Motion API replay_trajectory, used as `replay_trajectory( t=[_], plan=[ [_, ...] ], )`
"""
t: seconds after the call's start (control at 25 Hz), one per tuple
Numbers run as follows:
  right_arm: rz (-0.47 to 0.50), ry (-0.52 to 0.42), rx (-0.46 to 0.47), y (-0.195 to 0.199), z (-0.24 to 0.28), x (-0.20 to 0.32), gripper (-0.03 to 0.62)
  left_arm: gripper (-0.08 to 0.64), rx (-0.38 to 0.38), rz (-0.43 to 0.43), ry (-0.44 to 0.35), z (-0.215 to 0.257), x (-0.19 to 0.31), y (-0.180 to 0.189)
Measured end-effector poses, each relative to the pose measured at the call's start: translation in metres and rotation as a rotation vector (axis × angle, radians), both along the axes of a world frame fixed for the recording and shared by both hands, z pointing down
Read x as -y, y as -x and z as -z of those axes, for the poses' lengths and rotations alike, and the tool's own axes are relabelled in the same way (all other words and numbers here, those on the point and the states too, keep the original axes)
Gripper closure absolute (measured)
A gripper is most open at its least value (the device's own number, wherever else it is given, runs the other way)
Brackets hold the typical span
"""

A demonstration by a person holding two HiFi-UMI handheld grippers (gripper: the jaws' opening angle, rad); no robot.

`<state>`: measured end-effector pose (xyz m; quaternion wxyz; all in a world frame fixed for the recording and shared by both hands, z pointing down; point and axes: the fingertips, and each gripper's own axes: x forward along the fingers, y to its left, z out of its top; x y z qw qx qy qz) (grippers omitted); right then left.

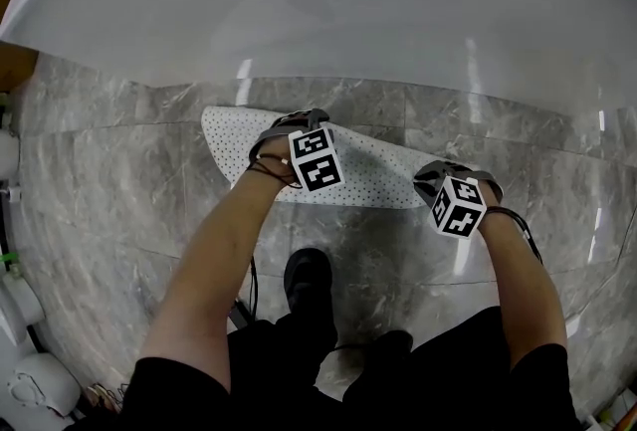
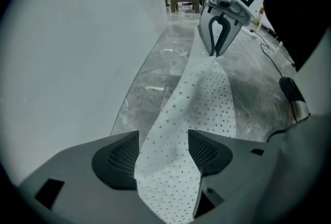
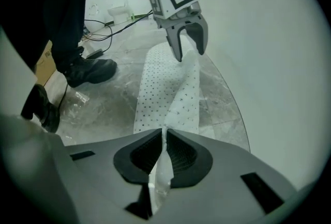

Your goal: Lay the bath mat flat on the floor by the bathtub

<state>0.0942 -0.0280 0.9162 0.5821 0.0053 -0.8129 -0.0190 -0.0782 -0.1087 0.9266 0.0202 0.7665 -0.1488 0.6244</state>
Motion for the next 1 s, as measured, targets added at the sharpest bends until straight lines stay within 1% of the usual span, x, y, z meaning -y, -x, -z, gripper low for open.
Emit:
replay_trajectory(
  t=[0.08,0.16,0.24,0.28,0.32,0.36,0.48,0.56,0.6,0.64,0.72,0.76,0.8,0.84,0.88,0.92,0.96,1.0],
  plan=[
    [0.033,0.027,-0.006,0.001,0.0,-0.012,0.549,0.272,0.009,-0.031,0.003,-0.002,-0.001,-0.004],
    [0.048,0.062,0.002,0.002,0.002,-0.022,0.549,0.272,0.019,-0.074,0.029,-0.006,-0.007,-0.011],
    [0.059,0.098,0.01,0.003,0.003,-0.032,0.549,0.278,0.04,-0.13,0.088,-0.012,-0.02,-0.018],
    [0.065,0.113,0.01,0.003,0.003,-0.037,0.549,0.337,0.054,-0.158,0.121,-0.015,-0.028,-0.02],
    [0.069,0.122,0.006,0.003,0.003,-0.04,0.549,0.382,0.067,-0.182,0.15,-0.017,-0.036,-0.021],
    [0.071,0.128,0.0,0.003,0.003,-0.043,0.548,0.396,0.077,-0.198,0.176,-0.019,-0.043,-0.02],
    [0.076,0.155,-0.02,0.001,0.007,-0.05,0.525,0.405,0.077,-0.207,0.263,-0.022,-0.064,-0.017],
    [0.079,0.221,-0.009,-0.001,0.018,-0.061,0.503,0.399,0.081,-0.231,0.321,-0.024,-0.082,-0.015],
    [0.064,0.266,0.014,-0.001,0.026,-0.064,0.503,0.393,0.088,-0.251,0.342,-0.025,-0.09,-0.013],
    [0.032,0.309,0.054,0.0,0.035,-0.065,0.483,0.391,0.096,-0.269,0.362,-0.025,-0.097,-0.011],
    [-0.079,0.372,0.169,0.004,0.053,-0.053,0.463,0.383,0.104,-0.293,0.409,-0.025,-0.109,-0.01],
    [-0.147,0.381,0.225,0.006,0.057,-0.04,0.448,0.38,0.107,-0.301,0.428,-0.024,-0.114,-0.01],
    [-0.216,0.374,0.26,0.007,0.056,-0.026,0.423,0.374,0.11,-0.31,0.437,-0.024,-0.119,-0.009],
    [-0.276,0.357,0.27,0.008,0.049,-0.013,0.403,0.368,0.115,-0.323,0.437,-0.025,-0.123,-0.009],
    [-0.32,0.34,0.254,0.007,0.036,-0.005,0.382,0.362,0.12,-0.336,0.438,-0.027,-0.128,-0.008],
    [-0.349,0.331,0.218,0.006,0.02,-0.002,0.359,0.356,0.124,-0.348,0.449,-0.028,-0.135,-0.007],
    [-0.362,0.333,0.171,0.004,0.004,-0.004,0.333,0.353,0.124,-0.355,0.476,-0.028,-0.144,-0.006],
    [-0.362,0.343,0.123,0.003,-0.012,-0.01,0.321,0.353,0.122,-0.358,0.51,-0.028,-0.155,-0.005]
  ],
)
